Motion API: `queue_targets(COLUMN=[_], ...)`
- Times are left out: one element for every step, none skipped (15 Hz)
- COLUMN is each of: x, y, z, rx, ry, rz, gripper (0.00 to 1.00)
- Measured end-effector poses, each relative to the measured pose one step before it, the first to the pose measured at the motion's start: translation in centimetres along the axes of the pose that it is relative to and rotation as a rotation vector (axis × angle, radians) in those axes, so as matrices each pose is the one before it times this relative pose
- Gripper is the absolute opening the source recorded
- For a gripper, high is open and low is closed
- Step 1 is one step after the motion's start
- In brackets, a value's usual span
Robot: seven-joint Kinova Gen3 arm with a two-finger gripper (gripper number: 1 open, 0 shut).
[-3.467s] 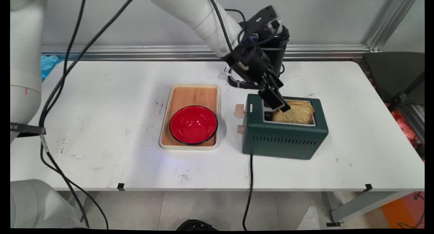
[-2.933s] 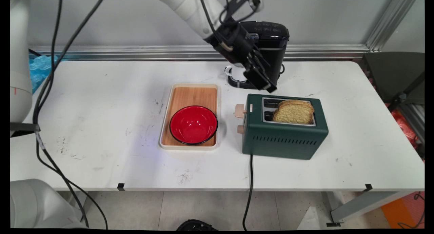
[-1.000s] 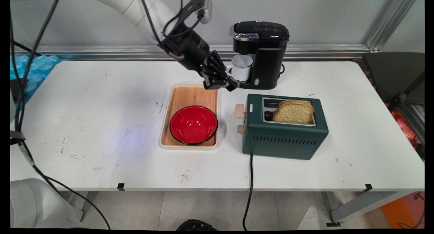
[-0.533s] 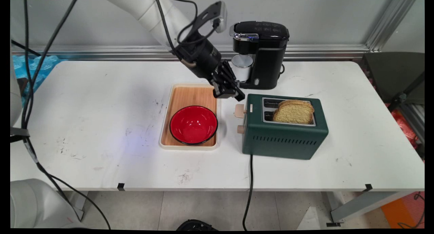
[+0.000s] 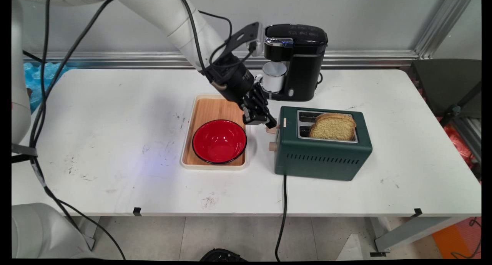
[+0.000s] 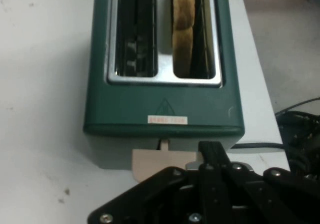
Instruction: Press the toaster switch
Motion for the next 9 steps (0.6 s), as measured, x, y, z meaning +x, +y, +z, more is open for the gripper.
queue_targets(x=[-0.075, -0.076, -0.067, -0.051, -0.055, -0.044, -0.029, -0.006, -0.021], y=[-0.084, -0.128, -0.186, -0.176, -0.225, -0.235, -0.188, -0.122, -0.205], z=[0.3, 0.331, 0.312, 0.247, 0.261, 0.236, 0.195, 0.129, 0.216], rx=[-0.00164, -0.0005, 0.00077, 0.00129, 0.00211, 0.00276, 0.00214, 0.0014, 0.00277], ry=[-0.00489, -0.005, -0.00505, -0.00393, -0.0042, -0.00364, -0.00286, -0.00178, -0.00246], rz=[0.00024, 0.00011, -0.00032, 0.00016, 0.00032, 0.00033, 0.00043, 0.00041, 0.00021], gripper=[0.0, 0.0, 0.0, 0.0, 0.0, 0.0, 0.0, 0.0, 0.0])
